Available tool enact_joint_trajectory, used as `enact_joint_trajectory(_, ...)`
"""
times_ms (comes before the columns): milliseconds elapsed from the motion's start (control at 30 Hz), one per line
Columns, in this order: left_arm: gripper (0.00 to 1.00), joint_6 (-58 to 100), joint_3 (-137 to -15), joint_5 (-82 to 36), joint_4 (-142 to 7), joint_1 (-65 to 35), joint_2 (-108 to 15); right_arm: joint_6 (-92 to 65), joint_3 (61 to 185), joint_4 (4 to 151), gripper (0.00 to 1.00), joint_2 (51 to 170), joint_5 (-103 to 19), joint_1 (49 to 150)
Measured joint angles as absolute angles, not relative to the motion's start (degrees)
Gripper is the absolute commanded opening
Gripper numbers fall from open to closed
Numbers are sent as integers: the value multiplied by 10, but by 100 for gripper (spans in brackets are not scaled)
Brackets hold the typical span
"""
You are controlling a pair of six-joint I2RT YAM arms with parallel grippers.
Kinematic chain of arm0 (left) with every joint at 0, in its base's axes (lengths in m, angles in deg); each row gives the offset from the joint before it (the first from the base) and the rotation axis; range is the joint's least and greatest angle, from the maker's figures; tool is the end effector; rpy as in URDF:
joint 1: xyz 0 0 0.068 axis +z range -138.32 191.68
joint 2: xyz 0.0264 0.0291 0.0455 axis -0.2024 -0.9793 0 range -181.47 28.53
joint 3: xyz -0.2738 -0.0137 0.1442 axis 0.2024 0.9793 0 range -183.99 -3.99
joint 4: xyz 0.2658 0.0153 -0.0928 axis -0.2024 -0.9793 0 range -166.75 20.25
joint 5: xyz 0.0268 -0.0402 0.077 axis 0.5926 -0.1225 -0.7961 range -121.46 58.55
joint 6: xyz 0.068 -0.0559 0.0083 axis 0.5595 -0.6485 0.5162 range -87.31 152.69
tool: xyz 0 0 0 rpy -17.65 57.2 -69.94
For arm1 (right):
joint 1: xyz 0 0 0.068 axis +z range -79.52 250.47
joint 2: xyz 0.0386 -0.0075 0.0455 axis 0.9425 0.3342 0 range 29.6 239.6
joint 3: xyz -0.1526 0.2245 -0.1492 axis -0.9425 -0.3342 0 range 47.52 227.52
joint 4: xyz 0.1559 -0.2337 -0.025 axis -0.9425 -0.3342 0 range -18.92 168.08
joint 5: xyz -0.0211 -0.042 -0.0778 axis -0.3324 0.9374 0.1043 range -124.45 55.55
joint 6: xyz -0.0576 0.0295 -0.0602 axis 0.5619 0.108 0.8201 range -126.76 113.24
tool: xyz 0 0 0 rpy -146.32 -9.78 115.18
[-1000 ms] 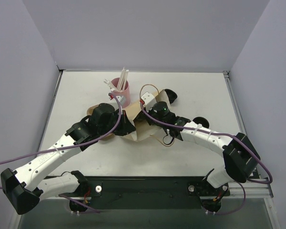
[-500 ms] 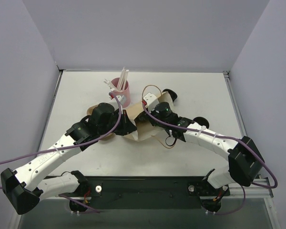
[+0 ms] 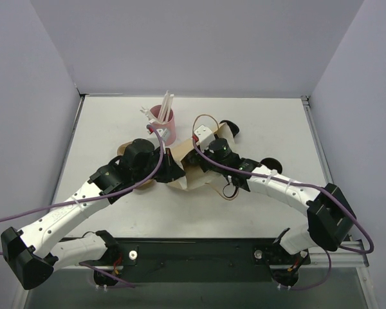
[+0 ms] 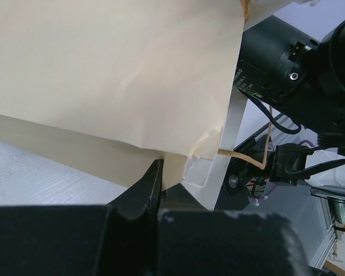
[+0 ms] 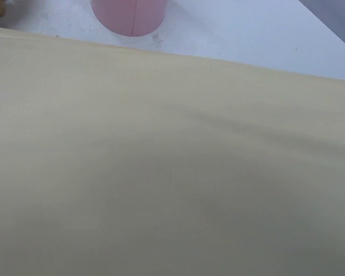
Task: Pack the takeout coffee
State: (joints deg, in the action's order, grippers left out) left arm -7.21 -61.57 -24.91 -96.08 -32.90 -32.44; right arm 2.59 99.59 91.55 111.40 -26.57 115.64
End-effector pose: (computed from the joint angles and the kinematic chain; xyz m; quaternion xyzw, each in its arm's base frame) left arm 0.1897 -0.1997 0.3463 0.0639 0.8615 -0.3735 0.3380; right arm 0.2784 0.2648 0.2897 -0.3288 0.7283 0.1317 0.5866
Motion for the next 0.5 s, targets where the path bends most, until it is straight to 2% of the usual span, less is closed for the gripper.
enact_joint_trajectory(333, 0, -73, -613, -250, -961, -329, -324, 13, 1005, 933, 51, 1139, -244, 1168)
enact_joint_trajectory(433, 0, -74, -610, -249, -961, -329, -322, 9, 1005, 937, 44, 1141, -243, 1172)
enact_joint_trajectory(500, 0, -74, -609, -249, -961, -329, -322, 6, 1005, 942, 35, 1145, -241, 1173)
